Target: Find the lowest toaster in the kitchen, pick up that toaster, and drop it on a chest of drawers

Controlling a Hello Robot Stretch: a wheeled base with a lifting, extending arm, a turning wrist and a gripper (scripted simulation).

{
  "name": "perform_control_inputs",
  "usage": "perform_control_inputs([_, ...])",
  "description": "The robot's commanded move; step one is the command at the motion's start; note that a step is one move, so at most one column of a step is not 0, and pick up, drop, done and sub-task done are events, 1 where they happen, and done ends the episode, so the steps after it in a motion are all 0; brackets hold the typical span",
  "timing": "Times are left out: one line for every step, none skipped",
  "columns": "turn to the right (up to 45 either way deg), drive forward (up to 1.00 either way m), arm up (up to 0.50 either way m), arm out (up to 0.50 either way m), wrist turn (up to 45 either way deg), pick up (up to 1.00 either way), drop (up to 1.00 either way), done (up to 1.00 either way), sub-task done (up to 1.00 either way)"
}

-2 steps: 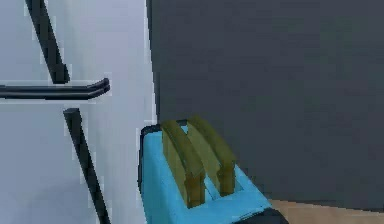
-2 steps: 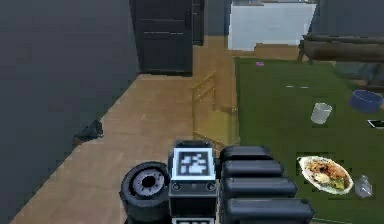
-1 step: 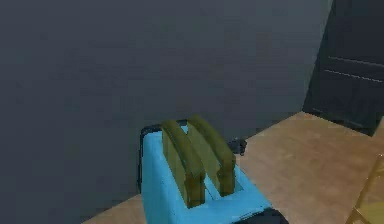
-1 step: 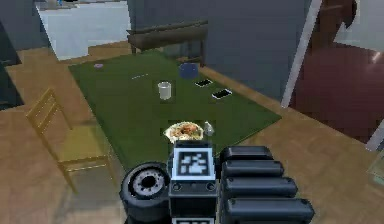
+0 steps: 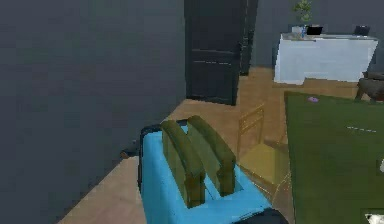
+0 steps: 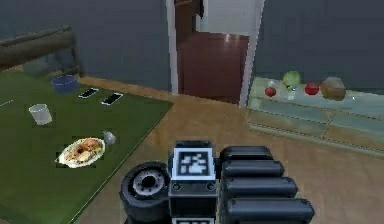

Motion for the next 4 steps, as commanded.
perform_control_inputs([0.0, 0.35, 0.00, 0.00, 0.0, 0.00, 0.00, 0.00, 0.00])
perform_control_inputs([-12.0, 0.00, 0.00, 0.00, 0.0, 0.00, 0.00, 0.00, 0.00])
perform_control_inputs([0.0, 0.85, 0.00, 0.00, 0.0, 0.00, 0.00, 0.00, 0.00])
perform_control_inputs([27.0, 0.00, 0.00, 0.00, 0.0, 0.00, 0.00, 0.00, 0.00])
